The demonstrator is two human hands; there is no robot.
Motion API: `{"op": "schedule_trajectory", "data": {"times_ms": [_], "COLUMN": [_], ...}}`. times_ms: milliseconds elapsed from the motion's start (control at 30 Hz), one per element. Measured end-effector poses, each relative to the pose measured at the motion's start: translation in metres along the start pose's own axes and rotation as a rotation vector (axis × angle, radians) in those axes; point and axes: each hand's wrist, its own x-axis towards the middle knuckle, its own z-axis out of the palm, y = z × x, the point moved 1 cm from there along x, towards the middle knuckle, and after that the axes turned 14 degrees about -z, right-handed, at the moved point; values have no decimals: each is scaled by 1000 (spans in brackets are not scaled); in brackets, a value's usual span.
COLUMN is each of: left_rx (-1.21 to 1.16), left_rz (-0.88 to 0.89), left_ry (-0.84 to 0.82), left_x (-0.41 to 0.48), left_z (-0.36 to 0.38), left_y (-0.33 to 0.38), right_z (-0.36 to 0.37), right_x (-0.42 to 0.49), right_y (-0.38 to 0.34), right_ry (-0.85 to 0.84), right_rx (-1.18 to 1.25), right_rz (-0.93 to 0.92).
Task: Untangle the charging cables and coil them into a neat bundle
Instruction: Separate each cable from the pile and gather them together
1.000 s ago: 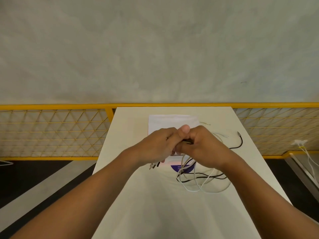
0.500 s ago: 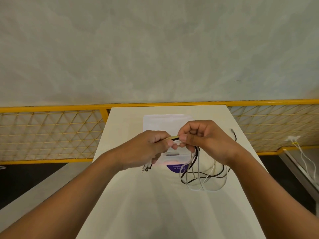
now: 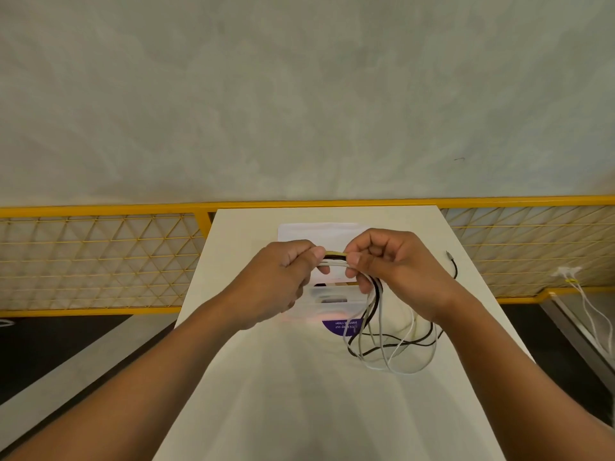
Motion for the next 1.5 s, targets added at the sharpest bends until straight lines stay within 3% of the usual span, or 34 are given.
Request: {"op": "schedule_trajectory", "data": {"times_ms": [233,433,867,1100,1500], "left_rx": [317,456,250,203,29], "left_rz": [89,169,77,34,-50], "left_ry": [-7,-12,-31,12,-23], "left_x": [0,-2,-2,-2,-7], "left_z": [-2,-1,0,-12,-24], "left_y": [11,11,4,3,-3], "right_z": [-2,-4,-4,-23,-44], "right_x": [7,12,20,19,5], "right_y": [-11,-23,-25,-6,40], "right_ry": [-110,-222,-245,-172,-23], "right_rx": [-118,-183,-286,-395,-367], "right_rz": [1,55,58,133,227]}}
